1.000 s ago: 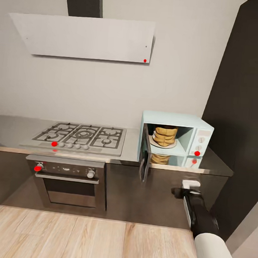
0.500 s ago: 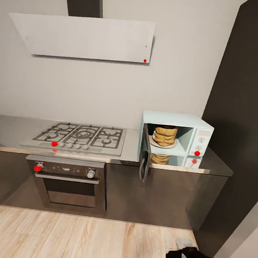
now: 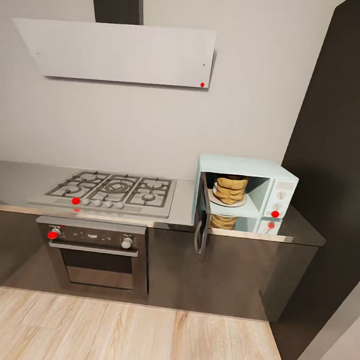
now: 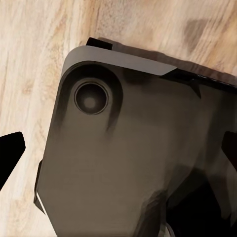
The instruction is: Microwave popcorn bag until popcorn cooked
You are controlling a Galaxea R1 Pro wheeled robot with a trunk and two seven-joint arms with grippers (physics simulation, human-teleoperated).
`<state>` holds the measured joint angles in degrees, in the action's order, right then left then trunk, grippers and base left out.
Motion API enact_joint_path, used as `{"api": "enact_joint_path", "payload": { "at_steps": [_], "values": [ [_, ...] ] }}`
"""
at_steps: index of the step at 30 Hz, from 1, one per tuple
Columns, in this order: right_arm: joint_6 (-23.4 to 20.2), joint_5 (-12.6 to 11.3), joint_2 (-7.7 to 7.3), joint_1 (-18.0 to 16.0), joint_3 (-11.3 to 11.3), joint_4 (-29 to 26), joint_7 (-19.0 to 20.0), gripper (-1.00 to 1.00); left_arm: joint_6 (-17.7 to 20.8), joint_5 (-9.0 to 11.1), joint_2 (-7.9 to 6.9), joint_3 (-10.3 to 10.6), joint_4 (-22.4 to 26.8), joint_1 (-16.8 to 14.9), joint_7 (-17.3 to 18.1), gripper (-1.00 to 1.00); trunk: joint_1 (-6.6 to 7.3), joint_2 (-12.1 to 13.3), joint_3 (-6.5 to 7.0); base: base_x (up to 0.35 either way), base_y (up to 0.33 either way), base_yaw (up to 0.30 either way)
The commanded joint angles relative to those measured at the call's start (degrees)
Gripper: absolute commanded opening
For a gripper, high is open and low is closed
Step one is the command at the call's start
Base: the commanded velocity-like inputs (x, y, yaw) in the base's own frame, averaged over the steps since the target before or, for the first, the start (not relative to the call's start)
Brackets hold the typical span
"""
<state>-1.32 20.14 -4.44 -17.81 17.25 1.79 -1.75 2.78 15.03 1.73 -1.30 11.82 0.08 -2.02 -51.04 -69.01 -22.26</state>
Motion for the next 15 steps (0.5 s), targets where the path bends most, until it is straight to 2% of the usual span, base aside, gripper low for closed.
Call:
{"api": "enact_joint_path", "payload": {
  "at_steps": [1, 3, 10, 15],
  "values": [
    [-0.04, 0.61, 0.04, 0.33, 0.43, 0.13, -0.17, 1.00, 0.29, 0.28, 0.02, -0.11, 0.14, 0.01, -0.17, 1.00, 0.00, -0.04, -0.06, 0.000, 0.000, 0.000],
    [-0.30, 0.57, 0.09, 1.48, 0.47, 0.14, -0.11, 1.00, 0.29, 0.27, 0.06, -0.17, 0.15, 0.01, -0.17, 1.00, 0.00, -0.04, -0.06, 0.000, 0.000, 0.000],
    [-0.95, 0.51, 0.37, 1.89, 0.46, 0.14, -0.10, 1.00, 0.32, 0.16, 0.26, -0.15, 0.33, 0.01, -0.17, 1.00, 0.00, -0.04, -0.06, 0.004, 0.000, 0.000],
    [-0.97, 0.51, 0.37, 1.90, 0.43, 0.14, -0.08, 1.00, 0.37, 0.34, 0.33, 0.03, 0.15, 0.01, -0.17, 1.00, 0.00, -0.04, -0.06, 0.230, 0.000, 0.000]
  ]
}}
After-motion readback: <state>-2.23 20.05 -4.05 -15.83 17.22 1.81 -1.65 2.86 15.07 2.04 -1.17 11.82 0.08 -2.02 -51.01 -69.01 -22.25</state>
